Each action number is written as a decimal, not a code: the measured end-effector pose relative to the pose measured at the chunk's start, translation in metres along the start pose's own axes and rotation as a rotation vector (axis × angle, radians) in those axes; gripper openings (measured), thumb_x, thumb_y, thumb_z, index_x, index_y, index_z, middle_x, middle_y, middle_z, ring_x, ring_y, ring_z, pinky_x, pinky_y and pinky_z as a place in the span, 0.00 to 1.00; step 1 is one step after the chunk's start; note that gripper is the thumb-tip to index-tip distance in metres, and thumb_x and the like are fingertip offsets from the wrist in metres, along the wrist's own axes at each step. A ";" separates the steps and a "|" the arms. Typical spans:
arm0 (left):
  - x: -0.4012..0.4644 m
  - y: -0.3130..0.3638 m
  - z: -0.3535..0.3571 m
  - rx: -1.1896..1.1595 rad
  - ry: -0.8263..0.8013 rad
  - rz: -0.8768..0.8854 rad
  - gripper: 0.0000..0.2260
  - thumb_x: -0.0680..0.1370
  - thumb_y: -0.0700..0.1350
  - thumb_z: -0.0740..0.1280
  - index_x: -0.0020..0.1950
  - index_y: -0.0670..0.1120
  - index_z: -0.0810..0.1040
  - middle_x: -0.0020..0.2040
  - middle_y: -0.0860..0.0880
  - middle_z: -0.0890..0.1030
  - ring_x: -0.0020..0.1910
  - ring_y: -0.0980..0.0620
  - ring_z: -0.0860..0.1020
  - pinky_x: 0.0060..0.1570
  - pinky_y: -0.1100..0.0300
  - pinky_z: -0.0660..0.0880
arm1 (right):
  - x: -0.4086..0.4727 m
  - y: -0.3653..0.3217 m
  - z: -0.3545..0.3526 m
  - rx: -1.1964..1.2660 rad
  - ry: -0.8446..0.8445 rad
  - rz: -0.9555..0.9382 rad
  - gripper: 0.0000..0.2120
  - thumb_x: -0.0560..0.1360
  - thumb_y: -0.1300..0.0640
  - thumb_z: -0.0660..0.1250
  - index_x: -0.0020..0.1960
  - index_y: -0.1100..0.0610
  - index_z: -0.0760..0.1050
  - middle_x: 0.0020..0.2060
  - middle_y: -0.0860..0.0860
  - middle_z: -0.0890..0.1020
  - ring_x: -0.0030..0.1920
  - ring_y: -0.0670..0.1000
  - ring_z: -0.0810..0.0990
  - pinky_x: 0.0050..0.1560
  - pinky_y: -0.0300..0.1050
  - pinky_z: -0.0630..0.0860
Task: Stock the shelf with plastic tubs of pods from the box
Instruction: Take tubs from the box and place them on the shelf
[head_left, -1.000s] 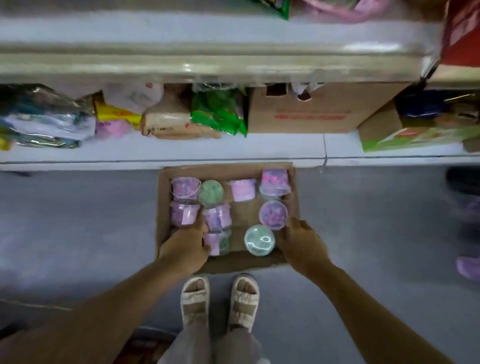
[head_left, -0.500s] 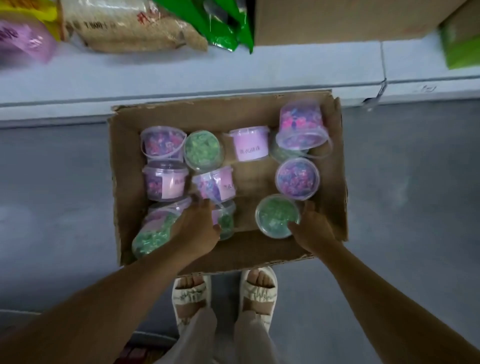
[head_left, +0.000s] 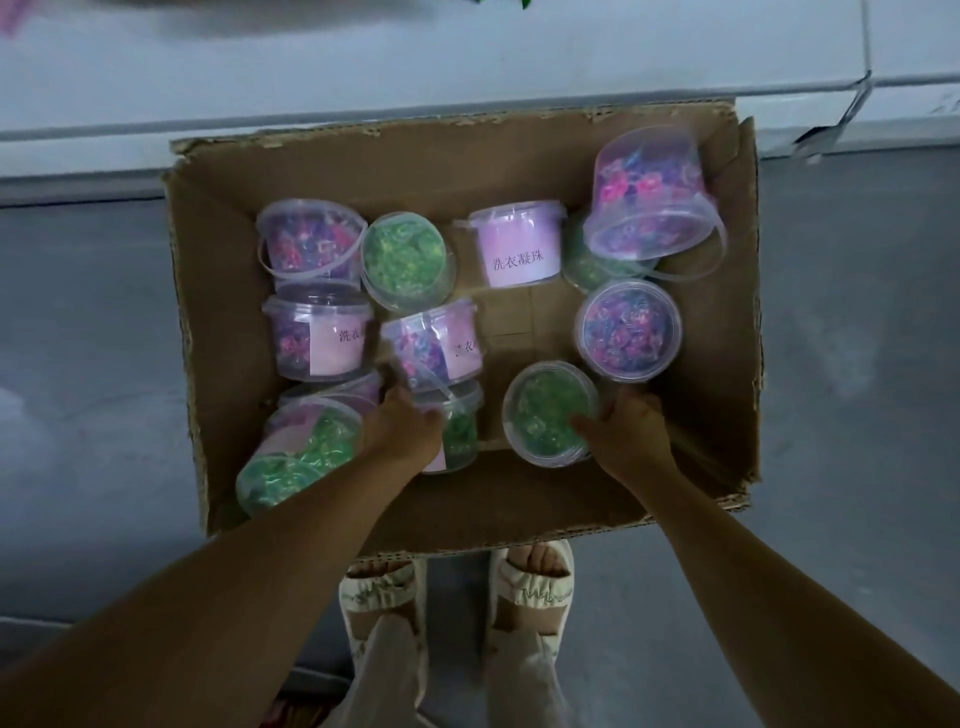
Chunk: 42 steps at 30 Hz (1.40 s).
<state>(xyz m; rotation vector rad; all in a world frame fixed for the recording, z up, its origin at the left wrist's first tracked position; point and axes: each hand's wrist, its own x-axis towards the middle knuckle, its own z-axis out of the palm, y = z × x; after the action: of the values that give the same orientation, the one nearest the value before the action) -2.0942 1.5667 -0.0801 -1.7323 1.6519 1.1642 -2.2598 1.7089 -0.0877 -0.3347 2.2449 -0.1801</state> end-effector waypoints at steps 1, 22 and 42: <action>0.002 0.000 0.002 -0.045 0.010 -0.035 0.15 0.78 0.48 0.61 0.63 0.45 0.70 0.54 0.43 0.78 0.50 0.44 0.78 0.52 0.49 0.76 | 0.000 -0.002 0.001 0.066 -0.011 0.016 0.28 0.71 0.49 0.72 0.64 0.63 0.67 0.56 0.59 0.76 0.58 0.57 0.75 0.51 0.45 0.72; 0.031 0.010 0.029 -0.428 0.037 -0.261 0.19 0.79 0.41 0.58 0.69 0.37 0.67 0.64 0.37 0.74 0.60 0.37 0.75 0.58 0.45 0.75 | 0.008 -0.005 0.022 0.401 -0.129 0.097 0.35 0.68 0.58 0.75 0.68 0.61 0.59 0.63 0.57 0.71 0.62 0.56 0.73 0.56 0.45 0.73; -0.114 0.051 -0.064 -0.492 0.192 0.049 0.16 0.74 0.44 0.65 0.60 0.45 0.67 0.53 0.44 0.78 0.50 0.40 0.79 0.51 0.44 0.78 | -0.091 -0.038 -0.098 0.566 0.061 0.147 0.37 0.62 0.36 0.66 0.65 0.57 0.71 0.54 0.55 0.79 0.51 0.56 0.79 0.50 0.51 0.79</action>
<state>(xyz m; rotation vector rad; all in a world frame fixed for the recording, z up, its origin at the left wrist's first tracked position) -2.1179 1.5704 0.0581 -2.1671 1.6137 1.5704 -2.2725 1.7016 0.0510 0.1411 2.1565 -0.7335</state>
